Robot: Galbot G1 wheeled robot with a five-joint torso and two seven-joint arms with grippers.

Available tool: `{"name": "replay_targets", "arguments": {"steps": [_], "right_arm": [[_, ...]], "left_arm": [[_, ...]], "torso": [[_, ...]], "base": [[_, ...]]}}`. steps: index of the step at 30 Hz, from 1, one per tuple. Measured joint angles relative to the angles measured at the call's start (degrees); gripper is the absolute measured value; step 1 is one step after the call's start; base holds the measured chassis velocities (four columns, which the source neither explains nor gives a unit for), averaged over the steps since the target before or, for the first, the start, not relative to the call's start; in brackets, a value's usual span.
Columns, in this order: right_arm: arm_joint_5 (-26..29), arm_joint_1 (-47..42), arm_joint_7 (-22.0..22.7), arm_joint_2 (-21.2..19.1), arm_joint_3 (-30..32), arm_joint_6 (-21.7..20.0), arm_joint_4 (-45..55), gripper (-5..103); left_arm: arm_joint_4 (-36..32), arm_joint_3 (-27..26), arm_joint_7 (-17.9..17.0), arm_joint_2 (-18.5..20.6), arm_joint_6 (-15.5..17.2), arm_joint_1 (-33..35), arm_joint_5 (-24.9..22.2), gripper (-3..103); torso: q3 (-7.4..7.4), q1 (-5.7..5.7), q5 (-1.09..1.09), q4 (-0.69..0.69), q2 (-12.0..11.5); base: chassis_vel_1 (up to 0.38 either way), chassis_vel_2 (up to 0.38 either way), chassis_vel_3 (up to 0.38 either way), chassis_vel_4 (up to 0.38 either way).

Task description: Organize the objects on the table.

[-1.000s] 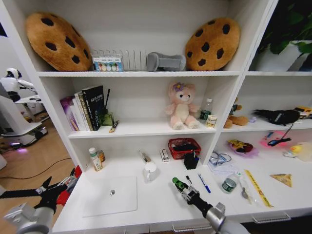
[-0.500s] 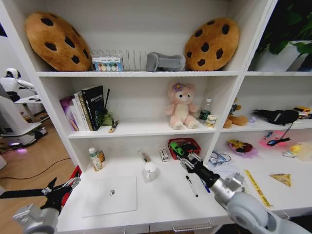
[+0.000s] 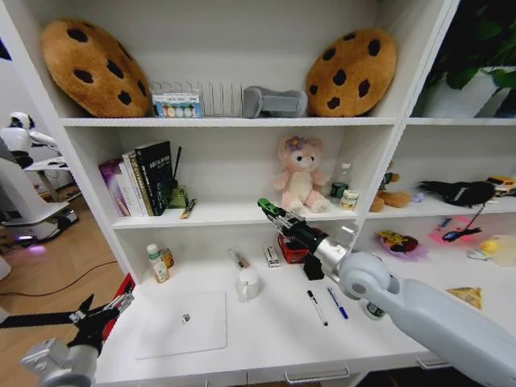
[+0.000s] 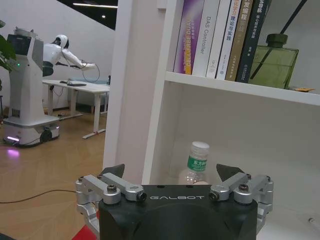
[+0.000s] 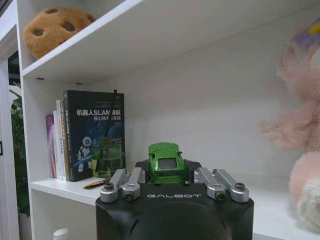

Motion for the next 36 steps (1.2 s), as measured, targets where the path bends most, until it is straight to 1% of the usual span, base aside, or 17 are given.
{"name": "replay_targets", "arguments": {"steps": [3,4,6,7,8,10,11,12,15,19,22,28,29,31,34,35,36], "right_arm": [[1.0,7.1,0.6,2.5,-5.9,-0.5,-4.0,37],[1.0,7.1,0.6,2.5,-5.9,-0.5,-4.0,37],[1.0,12.3,0.9,4.9,-9.5,-0.7,-7.9,37],[1.0,16.4,1.1,7.5,-12.5,-1.1,-11.4,37],[1.0,16.4,1.1,7.5,-12.5,-1.1,-11.4,37],[1.4,19.4,2.0,11.5,-16.1,-1.9,-15.4,37],[1.3,19.8,2.0,12.2,-16.9,-2.0,-16.3,37],[1.3,19.8,2.0,12.2,-16.9,-2.0,-16.3,37],[1.2,20.8,2.4,14.8,-19.1,-2.0,-19.2,37],[1.5,21.4,2.6,16.0,-20.2,-2.1,-20.7,37],[1.4,23.6,2.5,18.7,-22.7,-2.1,-26.4,37],[1.2,24.7,2.6,19.8,-23.6,-2.0,-28.5,37],[1.3,24.9,2.7,19.9,-23.7,-2.1,-28.6,34],[1.3,25.0,2.7,19.9,-23.7,-2.2,-28.6,36],[1.7,25.3,3.2,19.7,-23.6,-2.7,-28.1,52],[1.7,25.3,3.2,19.7,-23.6,-2.7,-28.1,52],[1.9,25.4,3.4,19.5,-23.5,-2.7,-27.8,57]], "left_arm": [[0.2,0.1,0.0,-0.5,0.0,0.1,0.2,100],[0.2,0.1,0.0,-0.5,0.0,0.1,0.2,100],[0.5,0.1,0.1,-0.9,-0.2,0.2,0.5,100],[0.7,0.1,0.3,-1.0,-0.4,0.3,0.6,100],[0.7,0.1,0.3,-1.0,-0.4,0.3,0.6,100],[1.1,-0.1,0.6,-1.1,-0.5,0.2,0.5,100],[1.1,-0.2,0.8,-1.1,-0.5,0.2,0.5,100],[1.1,-0.2,0.8,-1.1,-0.5,0.2,0.5,100],[1.1,-0.3,1.4,-1.1,-0.7,0.6,0.4,100],[1.1,-0.3,1.9,-0.9,-1.0,0.8,0.4,100],[1.1,-0.2,2.2,0.1,-1.2,0.8,0.5,100],[1.0,1.0,2.3,0.1,-1.3,0.7,1.5,100],[1.0,1.5,2.3,0.1,-1.3,0.8,1.9,100],[1.0,1.8,2.3,0.0,-1.3,0.8,2.3,100],[1.1,2.7,2.3,0.0,-1.3,0.6,2.9,100],[1.1,2.7,2.3,0.0,-1.3,0.6,2.9,100],[1.2,2.9,2.2,0.0,-1.3,0.5,3.1,100]], "torso": [[0.00,0.00,0.00,-0.01,0.0],[0.00,0.00,0.00,-0.01,0.0],[-0.01,0.00,-0.02,0.01,0.0],[0.00,0.00,-0.01,0.00,0.0],[0.00,0.00,-0.01,0.00,0.0],[0.00,0.00,-0.01,-0.01,0.0],[-0.01,0.00,-0.01,0.00,0.0],[-0.01,0.00,-0.01,0.00,0.0],[-0.01,0.00,-0.01,-0.01,0.0],[-0.01,0.00,-0.01,0.00,0.0],[-0.01,0.00,-0.01,0.00,0.0],[-0.02,0.00,-0.01,-0.01,0.0],[-0.02,-0.01,-0.01,0.00,0.0],[-0.02,0.00,-0.01,-0.01,0.0],[-0.01,0.00,0.00,0.00,0.0],[-0.01,0.00,0.00,0.00,0.0],[-0.01,0.00,-0.01,-0.01,0.0]], "base": [[0.000,0.000,0.000,0.000],[0.000,0.000,0.000,0.000],[0.000,0.000,0.000,0.000],[0.000,0.000,0.000,0.000],[0.000,0.000,0.000,0.000],[0.000,0.000,0.000,0.000],[0.000,0.000,0.000,0.000],[0.000,0.000,0.000,0.000],[0.000,0.000,0.000,0.000],[0.000,0.000,0.000,0.000],[0.000,0.000,0.000,0.000],[0.000,0.000,0.000,0.000],[0.000,0.000,0.000,0.000],[0.000,0.000,0.000,0.000],[0.000,0.000,0.000,0.000],[0.000,0.000,0.000,0.000],[0.000,0.000,0.000,0.000]]}}
